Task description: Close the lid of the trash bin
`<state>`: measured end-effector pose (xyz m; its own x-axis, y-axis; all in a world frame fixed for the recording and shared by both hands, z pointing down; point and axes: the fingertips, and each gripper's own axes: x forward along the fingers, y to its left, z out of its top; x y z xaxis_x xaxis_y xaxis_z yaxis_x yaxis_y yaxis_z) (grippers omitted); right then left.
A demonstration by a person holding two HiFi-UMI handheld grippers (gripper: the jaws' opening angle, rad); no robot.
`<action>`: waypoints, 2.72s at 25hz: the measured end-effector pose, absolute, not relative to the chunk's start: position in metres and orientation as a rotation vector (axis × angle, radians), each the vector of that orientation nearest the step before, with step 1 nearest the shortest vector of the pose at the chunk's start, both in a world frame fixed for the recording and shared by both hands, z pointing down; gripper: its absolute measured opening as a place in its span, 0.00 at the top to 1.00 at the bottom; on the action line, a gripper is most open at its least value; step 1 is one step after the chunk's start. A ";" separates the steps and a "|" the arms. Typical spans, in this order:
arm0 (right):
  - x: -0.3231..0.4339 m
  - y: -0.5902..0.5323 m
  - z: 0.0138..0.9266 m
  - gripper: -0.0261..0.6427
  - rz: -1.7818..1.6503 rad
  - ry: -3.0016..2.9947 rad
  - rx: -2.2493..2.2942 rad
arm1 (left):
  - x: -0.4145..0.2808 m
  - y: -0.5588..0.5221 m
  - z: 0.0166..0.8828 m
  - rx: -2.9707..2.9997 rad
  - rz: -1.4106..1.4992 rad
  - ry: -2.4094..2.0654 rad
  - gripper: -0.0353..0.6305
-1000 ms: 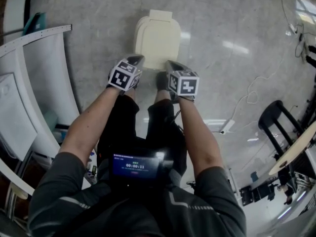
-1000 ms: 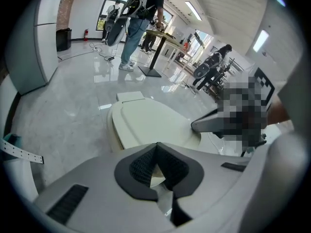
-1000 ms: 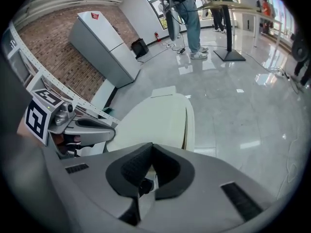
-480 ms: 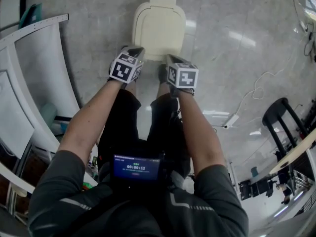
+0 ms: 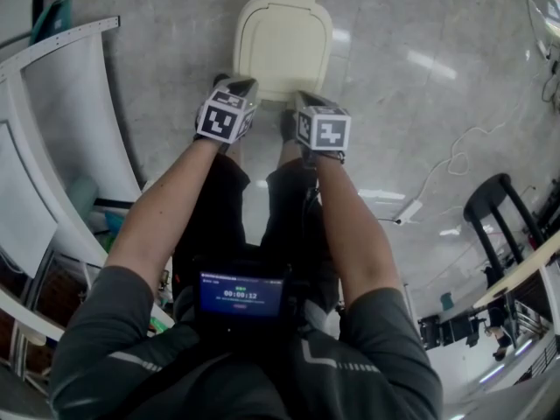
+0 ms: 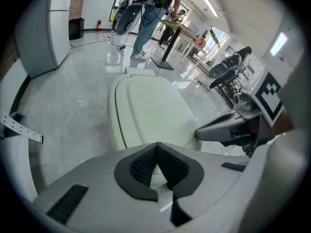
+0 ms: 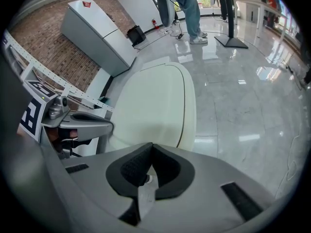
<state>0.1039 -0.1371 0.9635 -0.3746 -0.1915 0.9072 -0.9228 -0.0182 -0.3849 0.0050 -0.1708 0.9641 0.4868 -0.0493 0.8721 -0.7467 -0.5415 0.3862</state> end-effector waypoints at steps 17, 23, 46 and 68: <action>0.125 -0.151 0.944 0.94 1.323 -1.631 1.293 | -0.010 -0.198 0.943 1.944 1.045 -0.741 0.96; 0.132 -0.205 0.884 0.94 1.253 -1.781 1.351 | -0.011 -0.244 0.889 2.045 0.987 -0.808 0.96; 0.130 -0.309 0.544 0.94 0.851 -2.238 1.437 | -0.019 -0.320 0.555 2.399 0.482 -0.962 0.96; 0.142 -0.316 0.301 0.94 0.383 -2.594 1.509 | -0.024 -0.330 0.338 2.747 0.146 -1.002 0.96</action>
<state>0.1418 -0.3162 0.3007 -0.4972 -0.8378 0.2254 -0.8672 0.4721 -0.1584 -0.0244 -0.3300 0.3382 0.7633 -0.6245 0.1653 -0.6457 -0.7454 0.1653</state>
